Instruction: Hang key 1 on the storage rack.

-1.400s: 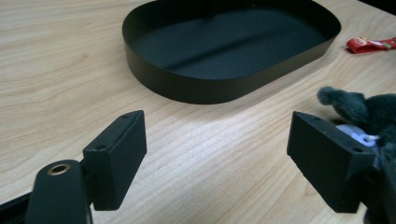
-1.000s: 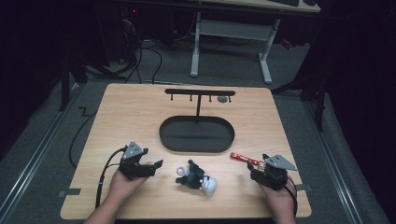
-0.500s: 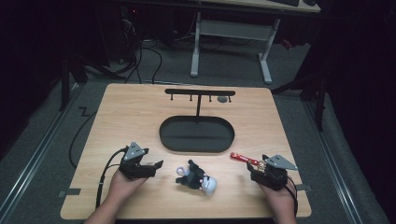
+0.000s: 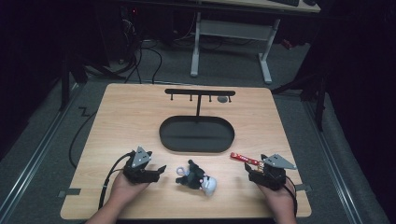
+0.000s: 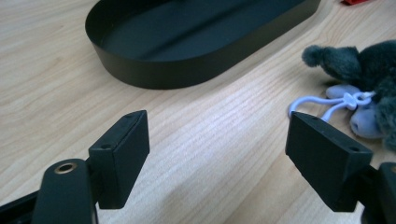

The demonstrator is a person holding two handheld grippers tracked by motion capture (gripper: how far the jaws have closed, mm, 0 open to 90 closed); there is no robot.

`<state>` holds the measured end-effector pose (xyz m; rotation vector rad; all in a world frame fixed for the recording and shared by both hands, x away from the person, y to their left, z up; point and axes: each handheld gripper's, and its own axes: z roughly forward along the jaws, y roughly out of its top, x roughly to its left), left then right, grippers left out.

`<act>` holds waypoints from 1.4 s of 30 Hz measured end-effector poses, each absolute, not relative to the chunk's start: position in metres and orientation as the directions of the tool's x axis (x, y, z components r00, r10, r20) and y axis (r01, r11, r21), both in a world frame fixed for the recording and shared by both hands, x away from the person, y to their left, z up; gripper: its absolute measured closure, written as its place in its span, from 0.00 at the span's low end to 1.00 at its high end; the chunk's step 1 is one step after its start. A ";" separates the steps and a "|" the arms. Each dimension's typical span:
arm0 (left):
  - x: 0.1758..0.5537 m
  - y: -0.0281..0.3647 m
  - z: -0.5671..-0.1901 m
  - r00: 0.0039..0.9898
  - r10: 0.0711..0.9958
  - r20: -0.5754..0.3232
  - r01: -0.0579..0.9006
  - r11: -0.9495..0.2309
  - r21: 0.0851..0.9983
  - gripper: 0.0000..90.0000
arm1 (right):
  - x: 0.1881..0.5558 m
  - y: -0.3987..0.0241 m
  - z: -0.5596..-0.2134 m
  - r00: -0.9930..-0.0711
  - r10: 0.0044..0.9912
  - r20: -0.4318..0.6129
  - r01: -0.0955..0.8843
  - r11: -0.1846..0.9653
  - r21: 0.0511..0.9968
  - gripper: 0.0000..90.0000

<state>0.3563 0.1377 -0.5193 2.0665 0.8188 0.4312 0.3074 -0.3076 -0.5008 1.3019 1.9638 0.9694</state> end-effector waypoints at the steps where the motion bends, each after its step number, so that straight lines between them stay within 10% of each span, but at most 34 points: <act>1: 0.356 0.139 -0.520 0.723 0.690 0.009 0.395 -0.425 0.815 0.25 | 0.308 -0.307 -0.500 -0.352 0.932 -0.082 0.510 0.264 0.818 0.26; 15: 0.347 0.156 -0.516 0.712 0.702 0.016 0.392 -0.417 0.820 0.25 | 0.313 -0.284 -0.491 -0.456 0.890 -0.009 0.577 0.303 0.758 0.22; 42: 0.347 0.173 -0.517 0.715 0.699 -0.020 0.404 -0.391 0.827 0.25 | 0.296 -0.335 -0.478 -0.361 0.933 -0.001 0.754 0.292 0.588 0.40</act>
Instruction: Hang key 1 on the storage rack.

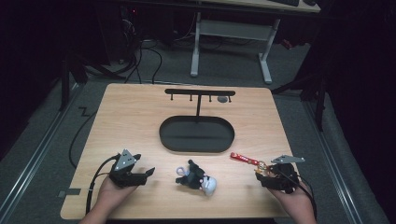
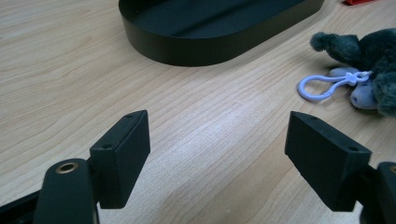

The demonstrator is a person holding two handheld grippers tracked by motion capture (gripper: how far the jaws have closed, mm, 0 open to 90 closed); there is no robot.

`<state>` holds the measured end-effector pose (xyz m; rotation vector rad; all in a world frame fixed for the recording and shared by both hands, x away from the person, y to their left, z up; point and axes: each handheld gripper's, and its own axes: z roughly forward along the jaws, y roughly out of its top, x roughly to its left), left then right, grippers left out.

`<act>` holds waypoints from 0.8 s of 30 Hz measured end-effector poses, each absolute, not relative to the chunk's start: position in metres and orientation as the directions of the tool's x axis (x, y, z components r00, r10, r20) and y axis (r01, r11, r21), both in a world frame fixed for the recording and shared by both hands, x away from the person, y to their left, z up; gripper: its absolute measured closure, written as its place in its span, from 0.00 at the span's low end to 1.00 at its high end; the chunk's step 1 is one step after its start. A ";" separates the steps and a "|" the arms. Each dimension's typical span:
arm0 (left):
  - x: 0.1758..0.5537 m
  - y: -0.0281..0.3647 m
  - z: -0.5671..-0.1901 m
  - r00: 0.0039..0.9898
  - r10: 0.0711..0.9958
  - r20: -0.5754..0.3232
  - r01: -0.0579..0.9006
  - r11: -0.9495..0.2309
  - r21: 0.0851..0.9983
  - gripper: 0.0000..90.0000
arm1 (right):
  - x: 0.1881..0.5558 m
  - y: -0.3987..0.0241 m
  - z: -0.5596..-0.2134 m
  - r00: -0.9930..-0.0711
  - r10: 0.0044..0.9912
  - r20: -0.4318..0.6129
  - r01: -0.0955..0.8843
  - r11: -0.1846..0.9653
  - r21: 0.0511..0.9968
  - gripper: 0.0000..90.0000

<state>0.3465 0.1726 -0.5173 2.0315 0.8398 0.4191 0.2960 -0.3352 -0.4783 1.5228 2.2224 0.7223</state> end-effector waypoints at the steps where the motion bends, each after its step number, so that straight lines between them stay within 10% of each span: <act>1: 0.347 0.172 -0.517 0.717 0.697 -0.019 0.403 -0.392 0.827 0.25 | 0.293 -0.338 -0.477 -0.360 0.933 -0.004 0.765 0.297 0.571 0.42; 24: 0.351 0.164 -0.517 0.739 0.673 0.007 0.375 -0.421 0.826 0.26 | 0.299 -0.359 -0.466 -0.329 0.943 0.045 0.883 0.291 0.368 0.51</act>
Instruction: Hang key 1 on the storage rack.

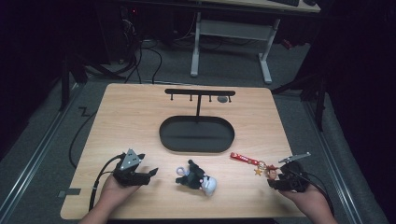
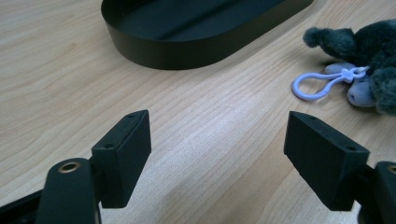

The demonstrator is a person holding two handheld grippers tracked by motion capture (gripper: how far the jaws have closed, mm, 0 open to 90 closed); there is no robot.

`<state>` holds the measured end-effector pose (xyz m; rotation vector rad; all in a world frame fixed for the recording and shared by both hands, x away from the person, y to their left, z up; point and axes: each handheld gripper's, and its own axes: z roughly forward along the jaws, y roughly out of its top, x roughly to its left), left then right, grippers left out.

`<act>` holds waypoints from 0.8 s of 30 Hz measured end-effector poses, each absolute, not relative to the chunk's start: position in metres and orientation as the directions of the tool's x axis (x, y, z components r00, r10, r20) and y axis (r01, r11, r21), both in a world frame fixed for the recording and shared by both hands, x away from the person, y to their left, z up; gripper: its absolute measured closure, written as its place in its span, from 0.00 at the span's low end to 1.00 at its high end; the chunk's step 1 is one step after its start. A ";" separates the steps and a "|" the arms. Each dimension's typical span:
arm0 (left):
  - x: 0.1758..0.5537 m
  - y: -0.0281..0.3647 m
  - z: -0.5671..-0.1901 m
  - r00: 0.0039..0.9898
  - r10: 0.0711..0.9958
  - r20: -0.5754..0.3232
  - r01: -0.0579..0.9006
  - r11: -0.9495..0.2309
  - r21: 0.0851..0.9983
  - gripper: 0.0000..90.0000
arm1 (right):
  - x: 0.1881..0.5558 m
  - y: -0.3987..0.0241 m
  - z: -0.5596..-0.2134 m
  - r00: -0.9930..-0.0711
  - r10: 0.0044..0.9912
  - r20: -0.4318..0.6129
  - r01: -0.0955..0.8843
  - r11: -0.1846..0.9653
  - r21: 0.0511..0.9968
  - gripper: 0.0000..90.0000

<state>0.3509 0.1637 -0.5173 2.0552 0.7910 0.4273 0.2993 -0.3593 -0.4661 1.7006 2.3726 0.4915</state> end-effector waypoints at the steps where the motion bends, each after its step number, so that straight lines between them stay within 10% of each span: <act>1: 0.351 0.164 -0.517 0.739 0.674 0.006 0.375 -0.419 0.827 0.26 | 0.301 -0.360 -0.465 -0.324 0.944 0.057 0.891 0.284 0.354 0.53; 24: 0.354 0.158 -0.514 0.756 0.654 0.026 0.349 -0.436 0.829 0.27 | 0.337 -0.354 -0.476 -0.248 0.968 0.031 0.947 0.235 0.218 0.55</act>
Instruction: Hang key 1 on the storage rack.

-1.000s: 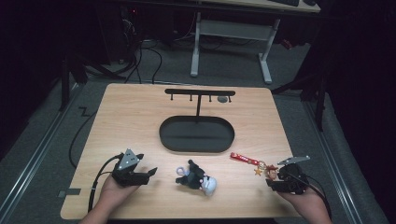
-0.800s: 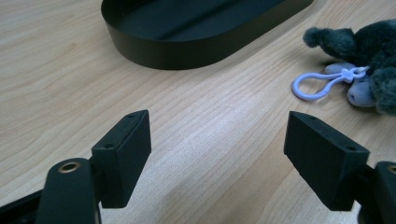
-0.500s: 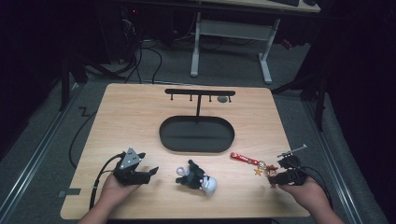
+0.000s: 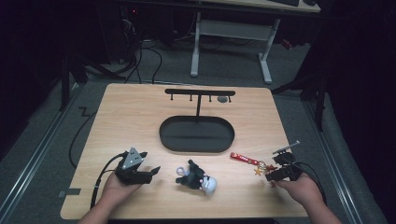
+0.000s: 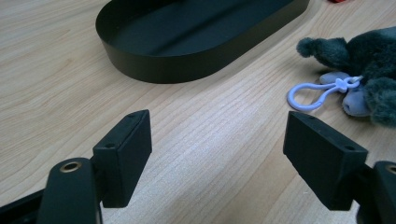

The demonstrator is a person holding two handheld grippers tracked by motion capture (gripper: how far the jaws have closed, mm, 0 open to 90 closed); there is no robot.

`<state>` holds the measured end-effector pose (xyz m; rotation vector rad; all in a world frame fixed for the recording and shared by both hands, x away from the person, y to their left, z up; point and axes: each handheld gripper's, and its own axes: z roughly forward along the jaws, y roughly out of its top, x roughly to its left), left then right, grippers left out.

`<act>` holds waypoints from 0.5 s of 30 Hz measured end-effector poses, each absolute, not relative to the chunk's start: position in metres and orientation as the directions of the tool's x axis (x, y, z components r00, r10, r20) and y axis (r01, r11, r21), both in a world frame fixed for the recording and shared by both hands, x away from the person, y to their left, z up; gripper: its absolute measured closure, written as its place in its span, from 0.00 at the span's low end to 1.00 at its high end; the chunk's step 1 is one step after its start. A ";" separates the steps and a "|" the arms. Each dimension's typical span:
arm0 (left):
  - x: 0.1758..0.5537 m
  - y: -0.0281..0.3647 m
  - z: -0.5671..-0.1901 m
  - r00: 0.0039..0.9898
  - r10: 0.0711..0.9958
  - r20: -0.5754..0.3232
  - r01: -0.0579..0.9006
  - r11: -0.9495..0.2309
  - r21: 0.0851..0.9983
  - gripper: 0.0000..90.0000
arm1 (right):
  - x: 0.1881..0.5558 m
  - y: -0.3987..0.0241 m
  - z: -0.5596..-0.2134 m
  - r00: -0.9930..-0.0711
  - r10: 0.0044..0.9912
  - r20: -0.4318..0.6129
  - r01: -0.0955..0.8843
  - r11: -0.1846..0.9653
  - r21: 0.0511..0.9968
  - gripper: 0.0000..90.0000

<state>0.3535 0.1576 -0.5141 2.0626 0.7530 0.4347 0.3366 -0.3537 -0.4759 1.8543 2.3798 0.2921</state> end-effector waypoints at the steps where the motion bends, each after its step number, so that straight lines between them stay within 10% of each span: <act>1: 0.354 0.158 -0.514 0.756 0.654 0.027 0.349 -0.437 0.829 0.27 | 0.337 -0.354 -0.476 -0.248 0.968 0.031 0.947 0.235 0.218 0.55; 15: 0.354 0.156 -0.513 0.760 0.649 0.032 0.342 -0.441 0.830 0.27 | 0.348 -0.344 -0.482 -0.291 0.957 -0.003 0.936 0.285 0.205 0.57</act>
